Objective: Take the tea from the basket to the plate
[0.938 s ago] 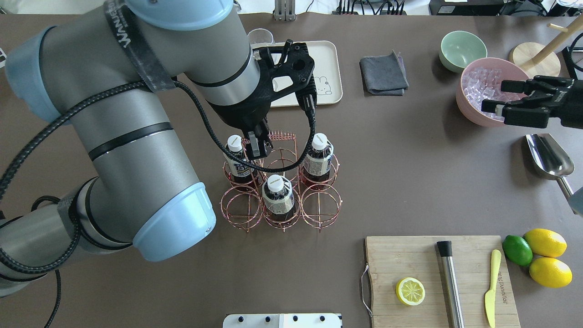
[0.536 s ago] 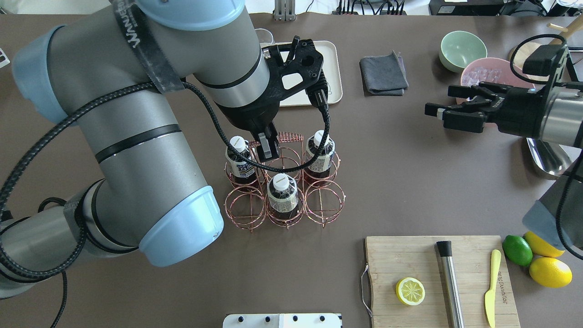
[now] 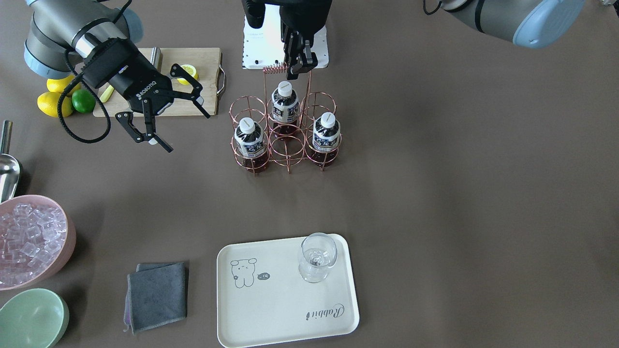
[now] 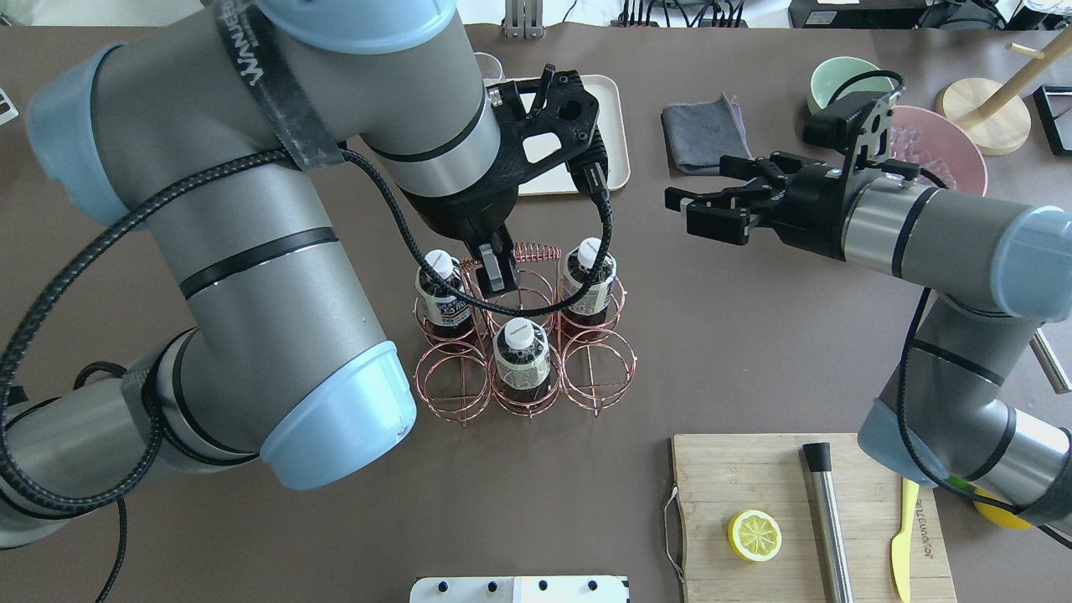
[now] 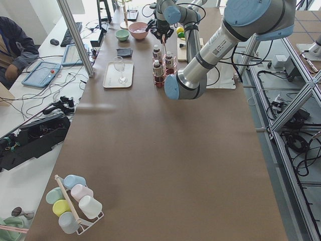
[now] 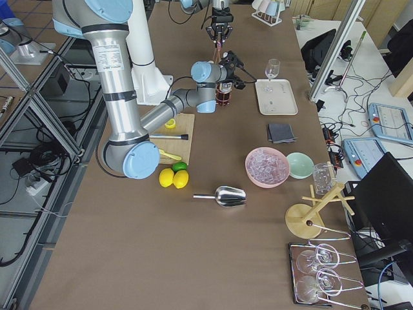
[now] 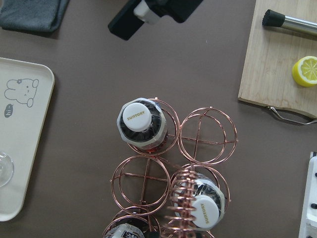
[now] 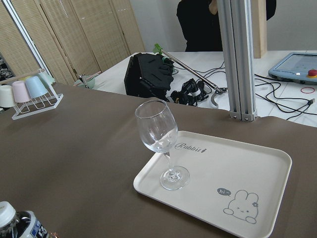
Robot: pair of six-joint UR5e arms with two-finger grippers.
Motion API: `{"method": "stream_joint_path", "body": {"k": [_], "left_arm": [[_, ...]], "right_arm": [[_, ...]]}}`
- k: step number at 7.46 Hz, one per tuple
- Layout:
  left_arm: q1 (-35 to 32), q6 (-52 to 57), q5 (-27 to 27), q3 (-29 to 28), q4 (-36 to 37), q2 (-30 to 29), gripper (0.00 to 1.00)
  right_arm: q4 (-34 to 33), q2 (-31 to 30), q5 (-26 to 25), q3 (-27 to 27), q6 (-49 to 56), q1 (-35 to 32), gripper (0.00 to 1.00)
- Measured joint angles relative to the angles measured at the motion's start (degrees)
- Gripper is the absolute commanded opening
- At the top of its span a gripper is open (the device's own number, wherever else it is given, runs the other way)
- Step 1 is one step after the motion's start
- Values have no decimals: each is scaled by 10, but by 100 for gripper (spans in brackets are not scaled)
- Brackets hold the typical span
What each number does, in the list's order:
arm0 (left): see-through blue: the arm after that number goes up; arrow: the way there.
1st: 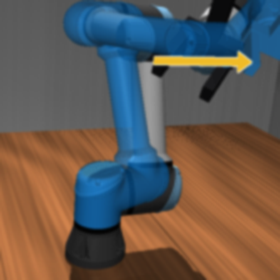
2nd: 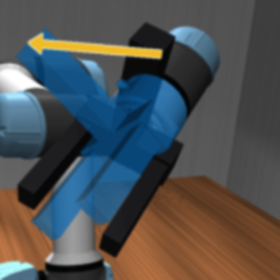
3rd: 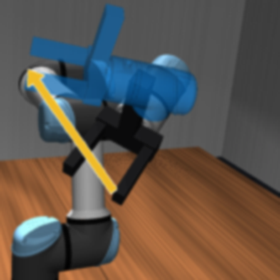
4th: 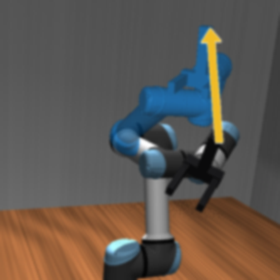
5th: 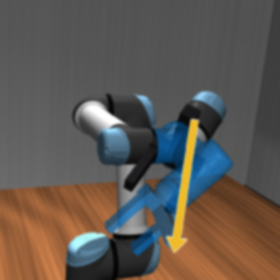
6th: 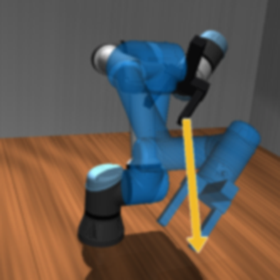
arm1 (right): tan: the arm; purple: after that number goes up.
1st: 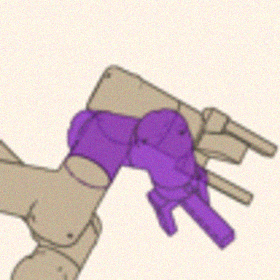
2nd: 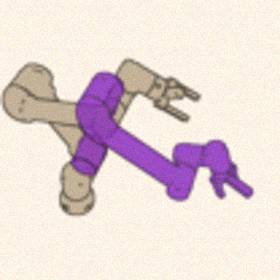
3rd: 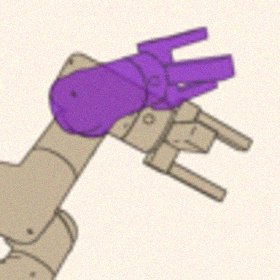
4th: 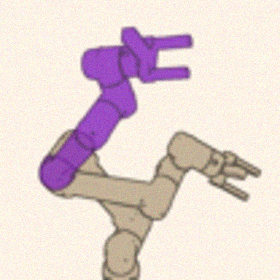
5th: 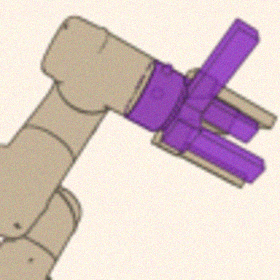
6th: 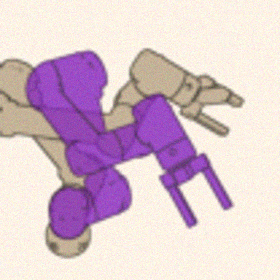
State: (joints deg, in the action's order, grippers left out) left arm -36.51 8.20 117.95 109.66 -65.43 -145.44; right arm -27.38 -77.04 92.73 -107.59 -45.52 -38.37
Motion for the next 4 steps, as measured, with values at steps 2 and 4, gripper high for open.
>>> {"method": "stream_joint_path", "body": {"k": [2, 4], "left_arm": [[0, 0, 0, 0, 2, 2, 0], [0, 0, 0, 0, 3, 4, 0]], "right_arm": [[-23, 20, -19, 1, 10, 18, 99], [-39, 26, -41, 2, 13, 38, 65]]}}
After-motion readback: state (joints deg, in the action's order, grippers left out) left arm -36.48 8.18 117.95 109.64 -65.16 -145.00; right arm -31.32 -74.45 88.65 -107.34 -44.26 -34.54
